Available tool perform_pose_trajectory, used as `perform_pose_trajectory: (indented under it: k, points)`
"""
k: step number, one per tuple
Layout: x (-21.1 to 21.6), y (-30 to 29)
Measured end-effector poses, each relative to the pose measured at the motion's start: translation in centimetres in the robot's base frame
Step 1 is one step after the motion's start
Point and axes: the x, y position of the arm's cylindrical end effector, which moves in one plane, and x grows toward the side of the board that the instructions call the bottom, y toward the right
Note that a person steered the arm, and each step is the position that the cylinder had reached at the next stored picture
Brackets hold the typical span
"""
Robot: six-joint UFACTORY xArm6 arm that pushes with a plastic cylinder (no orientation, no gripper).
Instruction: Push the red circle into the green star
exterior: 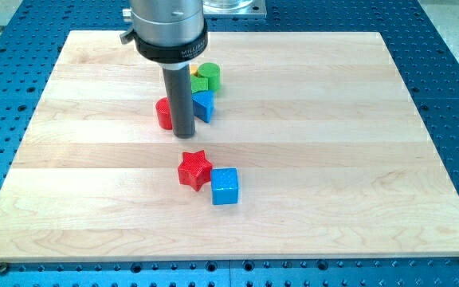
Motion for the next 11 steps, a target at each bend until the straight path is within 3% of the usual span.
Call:
perform_pose_trajectory:
  k: [2,4,5,7,9,10,11]
  points:
    - [0.7,-6.5]
    - [-3.0,-4.6]
    - [-0.7,-4.4]
    - [-3.1,-2.5]
    - [1.3,-6.5]
    - [5.4,-1.2]
    - [5.9,4.0]
